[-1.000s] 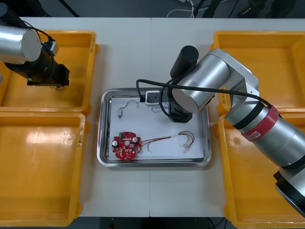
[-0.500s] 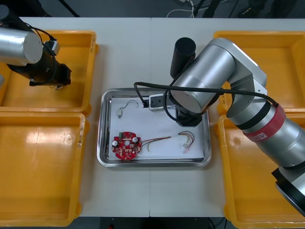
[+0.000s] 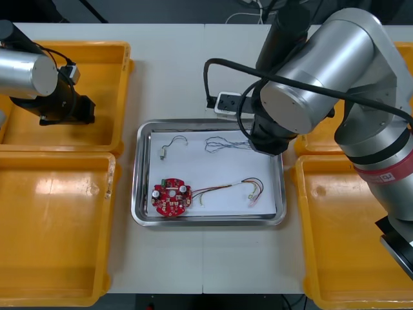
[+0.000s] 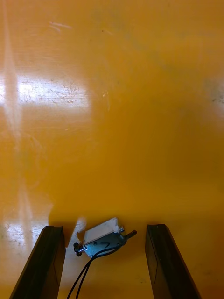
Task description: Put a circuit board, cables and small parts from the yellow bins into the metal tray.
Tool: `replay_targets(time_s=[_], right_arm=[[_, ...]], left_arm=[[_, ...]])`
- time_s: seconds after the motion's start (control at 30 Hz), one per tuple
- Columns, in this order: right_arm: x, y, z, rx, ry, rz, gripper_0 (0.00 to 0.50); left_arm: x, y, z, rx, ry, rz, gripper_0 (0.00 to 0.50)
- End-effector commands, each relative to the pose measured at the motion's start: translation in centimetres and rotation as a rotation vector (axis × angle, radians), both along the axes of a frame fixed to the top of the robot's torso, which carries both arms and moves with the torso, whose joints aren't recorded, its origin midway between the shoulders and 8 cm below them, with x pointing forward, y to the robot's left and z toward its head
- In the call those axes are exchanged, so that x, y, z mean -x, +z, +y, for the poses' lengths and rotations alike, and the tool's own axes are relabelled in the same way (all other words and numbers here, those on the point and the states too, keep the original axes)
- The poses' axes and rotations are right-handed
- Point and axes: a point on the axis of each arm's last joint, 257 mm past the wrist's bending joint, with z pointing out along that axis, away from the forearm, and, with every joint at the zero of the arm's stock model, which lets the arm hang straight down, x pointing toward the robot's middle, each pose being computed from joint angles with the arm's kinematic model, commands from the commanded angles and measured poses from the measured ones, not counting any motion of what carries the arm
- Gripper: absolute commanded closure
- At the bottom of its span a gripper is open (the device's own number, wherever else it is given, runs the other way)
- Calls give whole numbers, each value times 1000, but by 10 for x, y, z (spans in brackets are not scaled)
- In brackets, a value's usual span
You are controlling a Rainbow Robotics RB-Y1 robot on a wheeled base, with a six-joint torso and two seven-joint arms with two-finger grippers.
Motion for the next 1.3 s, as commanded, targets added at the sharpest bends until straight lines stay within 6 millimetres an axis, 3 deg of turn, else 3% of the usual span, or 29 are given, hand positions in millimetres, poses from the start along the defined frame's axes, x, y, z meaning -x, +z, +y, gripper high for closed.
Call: replay_targets(time_s=[0.03, 0.27, 0.3, 0.33, 0.37, 0.77, 1.07, 1.3], right_arm=[[-7, 33, -24, -84, -108, -75, 0], [-5, 49, -62, -231, -271, -56, 0], [-4, 52, -68, -260, -300, -49, 0], [-4, 55, -76, -287, -333, -44, 0], [-4, 56, -79, -298, -348, -40, 0], [1, 72, -163, -490, -682, -42, 0], [13, 69, -226, -551, -871, -64, 0], [25, 59, -256, -595, -990, -60, 0]], left_arm=[[-1, 0, 3, -87, -130, -12, 0], [-3, 2, 3, -88, -132, -22, 0], [-3, 1, 3, -90, -133, -20, 39], [-3, 2, 3, -90, -135, -22, 367], [-3, 1, 3, -89, -133, -20, 498], [-2, -2, 4, -92, -138, -22, 500], [-2, 0, 8, -99, -138, -20, 500], [4, 9, 18, -107, -121, -1, 500]])
